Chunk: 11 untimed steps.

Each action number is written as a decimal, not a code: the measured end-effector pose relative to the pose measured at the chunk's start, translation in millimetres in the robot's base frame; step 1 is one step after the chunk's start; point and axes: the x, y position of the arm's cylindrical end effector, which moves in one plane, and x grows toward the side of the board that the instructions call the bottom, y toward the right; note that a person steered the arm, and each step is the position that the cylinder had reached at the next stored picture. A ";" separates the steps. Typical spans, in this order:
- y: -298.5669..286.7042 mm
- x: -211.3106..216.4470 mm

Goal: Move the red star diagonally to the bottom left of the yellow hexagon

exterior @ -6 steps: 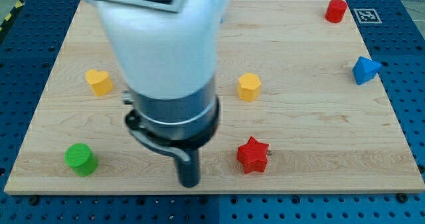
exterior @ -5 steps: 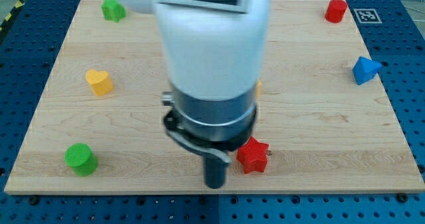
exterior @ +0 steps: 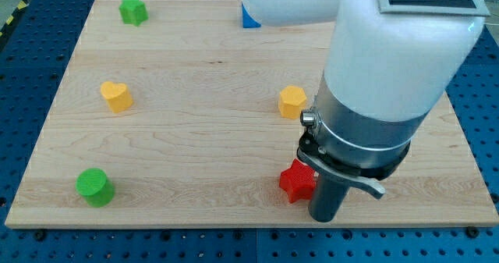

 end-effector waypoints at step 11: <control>-11.3 -36.4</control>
